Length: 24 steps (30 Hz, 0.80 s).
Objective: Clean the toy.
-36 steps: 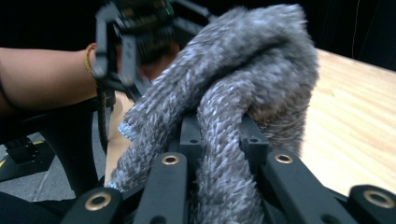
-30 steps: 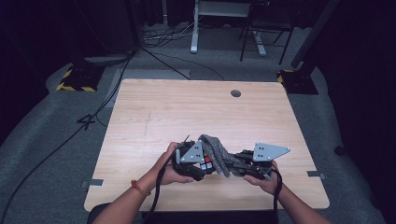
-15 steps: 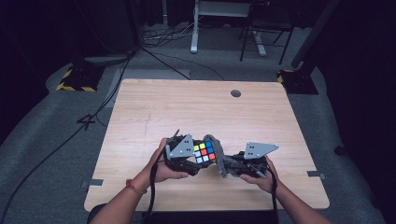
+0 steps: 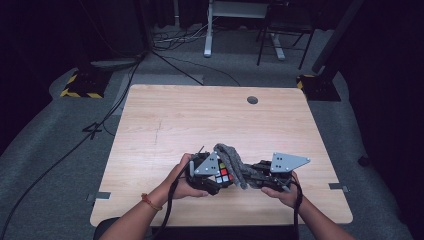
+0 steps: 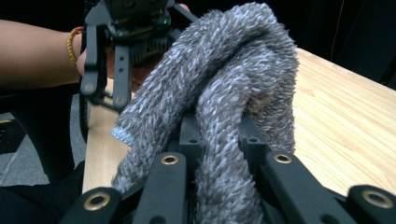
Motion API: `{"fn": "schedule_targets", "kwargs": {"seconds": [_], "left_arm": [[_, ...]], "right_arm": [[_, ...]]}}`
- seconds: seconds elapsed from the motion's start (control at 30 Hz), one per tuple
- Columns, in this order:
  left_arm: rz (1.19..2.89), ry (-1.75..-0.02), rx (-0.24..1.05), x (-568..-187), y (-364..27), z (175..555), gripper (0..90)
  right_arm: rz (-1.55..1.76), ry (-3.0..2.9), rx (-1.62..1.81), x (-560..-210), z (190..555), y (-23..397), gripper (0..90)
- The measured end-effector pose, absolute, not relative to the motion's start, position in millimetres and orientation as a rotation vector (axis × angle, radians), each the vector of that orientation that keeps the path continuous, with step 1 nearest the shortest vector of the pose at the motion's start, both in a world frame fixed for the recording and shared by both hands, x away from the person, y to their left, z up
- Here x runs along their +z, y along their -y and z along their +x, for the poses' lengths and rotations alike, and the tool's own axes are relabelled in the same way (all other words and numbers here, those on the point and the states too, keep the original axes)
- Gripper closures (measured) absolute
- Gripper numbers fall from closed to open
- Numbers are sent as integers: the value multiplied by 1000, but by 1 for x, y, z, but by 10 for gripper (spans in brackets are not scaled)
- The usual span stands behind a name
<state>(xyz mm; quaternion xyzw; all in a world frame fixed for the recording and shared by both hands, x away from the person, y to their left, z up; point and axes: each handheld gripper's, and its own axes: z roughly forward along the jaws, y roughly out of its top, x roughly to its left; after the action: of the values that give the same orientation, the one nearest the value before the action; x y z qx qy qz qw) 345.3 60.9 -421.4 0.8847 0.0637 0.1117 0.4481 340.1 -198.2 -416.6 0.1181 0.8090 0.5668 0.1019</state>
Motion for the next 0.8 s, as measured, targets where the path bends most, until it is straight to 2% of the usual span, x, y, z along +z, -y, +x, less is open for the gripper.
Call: {"fn": "schedule_targets", "kwargs": {"seconds": [0.43,0.8], "left_arm": [[2058,-225,285,-404,-86,350,328],[2172,-169,240,-420,-64,347,325]], "right_arm": [[420,-2520,1562,-433,349,190,769],[329,-2400,1744,-417,337,193,771]]}}
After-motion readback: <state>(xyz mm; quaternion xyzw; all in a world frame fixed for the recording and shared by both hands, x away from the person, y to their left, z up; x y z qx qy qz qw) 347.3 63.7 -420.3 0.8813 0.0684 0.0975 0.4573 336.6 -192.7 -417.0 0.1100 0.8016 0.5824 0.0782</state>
